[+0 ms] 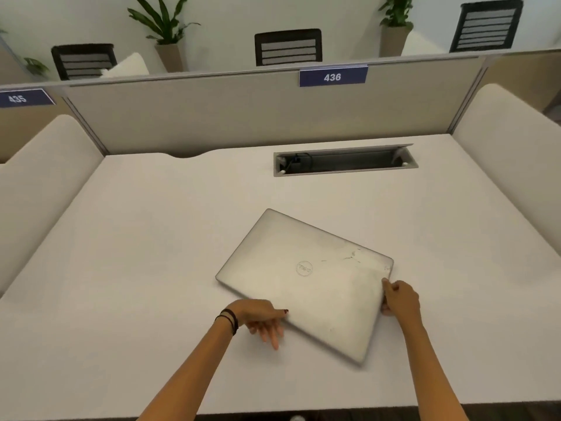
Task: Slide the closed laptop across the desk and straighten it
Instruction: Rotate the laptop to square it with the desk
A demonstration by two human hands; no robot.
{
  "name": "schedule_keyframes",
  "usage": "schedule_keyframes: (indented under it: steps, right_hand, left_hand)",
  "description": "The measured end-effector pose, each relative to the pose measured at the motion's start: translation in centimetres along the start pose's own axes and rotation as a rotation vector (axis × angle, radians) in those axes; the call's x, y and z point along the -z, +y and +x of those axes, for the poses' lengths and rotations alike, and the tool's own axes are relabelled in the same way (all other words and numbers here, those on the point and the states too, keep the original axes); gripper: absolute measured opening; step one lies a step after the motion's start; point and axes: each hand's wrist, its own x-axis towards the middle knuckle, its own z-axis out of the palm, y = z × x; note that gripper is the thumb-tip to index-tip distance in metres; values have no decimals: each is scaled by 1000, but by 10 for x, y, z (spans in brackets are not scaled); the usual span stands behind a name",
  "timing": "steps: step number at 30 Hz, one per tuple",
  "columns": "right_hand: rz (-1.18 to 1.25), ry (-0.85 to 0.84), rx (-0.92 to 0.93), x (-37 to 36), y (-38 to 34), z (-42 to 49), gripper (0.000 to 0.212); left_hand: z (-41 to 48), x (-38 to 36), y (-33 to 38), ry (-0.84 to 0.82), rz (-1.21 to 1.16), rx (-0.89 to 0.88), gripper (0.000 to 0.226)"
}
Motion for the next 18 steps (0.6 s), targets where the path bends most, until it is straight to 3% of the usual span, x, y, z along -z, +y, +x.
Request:
schedule_keyframes:
  steps: [2, 5, 8, 13, 18]
  right_hand:
    - [-9, 15, -21, 0, 2, -4, 44]
    - [-30, 27, -31, -1, 1, -12, 45]
    - [-49, 47, -38, -4, 1, -21, 46]
    - [-52, 119, -85, -10, -3, -28, 44]
    - [-30, 132, -159, -14, -4, -29, 47]
  left_hand:
    - [-4, 17, 3, 140, 32, -27, 45]
    - [-9, 46, 2, 588, 54, -98, 38]
    - [-14, 71, -4, 942, 277, -119, 33]
    - [-11, 103, -9, 1059, 303, -176, 30]
    - [5, 124, -13, 926, 285, -72, 47]
